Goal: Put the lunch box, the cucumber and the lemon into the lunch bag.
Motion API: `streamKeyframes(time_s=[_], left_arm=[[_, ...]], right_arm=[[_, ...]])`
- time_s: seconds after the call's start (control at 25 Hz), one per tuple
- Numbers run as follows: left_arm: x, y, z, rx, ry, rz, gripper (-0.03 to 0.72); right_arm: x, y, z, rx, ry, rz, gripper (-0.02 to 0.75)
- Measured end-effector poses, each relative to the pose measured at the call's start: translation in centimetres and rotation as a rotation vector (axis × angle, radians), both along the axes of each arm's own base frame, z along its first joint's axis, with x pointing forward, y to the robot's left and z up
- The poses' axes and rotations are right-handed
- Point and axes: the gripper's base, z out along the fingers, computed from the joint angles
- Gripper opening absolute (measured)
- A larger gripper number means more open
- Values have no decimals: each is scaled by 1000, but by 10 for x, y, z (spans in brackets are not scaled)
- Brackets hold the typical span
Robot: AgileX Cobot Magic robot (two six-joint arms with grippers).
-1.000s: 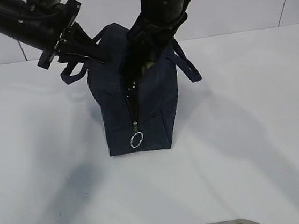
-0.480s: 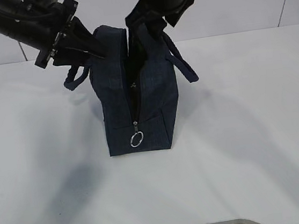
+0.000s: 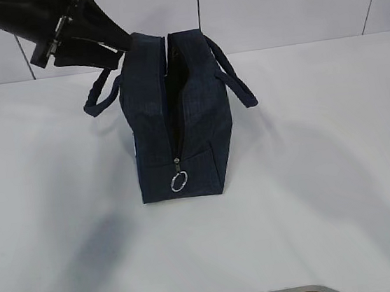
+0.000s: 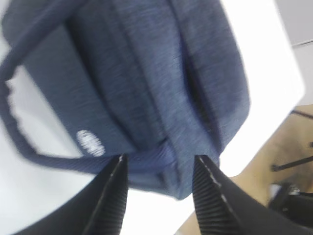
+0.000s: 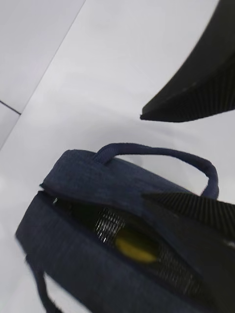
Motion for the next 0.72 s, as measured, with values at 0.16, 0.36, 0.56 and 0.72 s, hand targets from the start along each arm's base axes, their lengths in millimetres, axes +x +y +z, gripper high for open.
streamKeyframes(time_s=[0.16, 0.36, 0.56, 0.72], left_arm=[[-6, 8, 9, 74, -50, -8, 319], [-15, 19, 20, 205, -114, -23, 319], [-32, 27, 47, 256, -187, -11, 300], [-50, 27, 71, 292, -264, -19, 296]], right_arm=[[-18, -5, 23, 82, -16, 22, 387], [-41, -18, 36, 93, -10, 48, 387], [-66, -34, 25, 39, 48, 64, 387], [-88, -48, 14, 38, 25, 90, 380]])
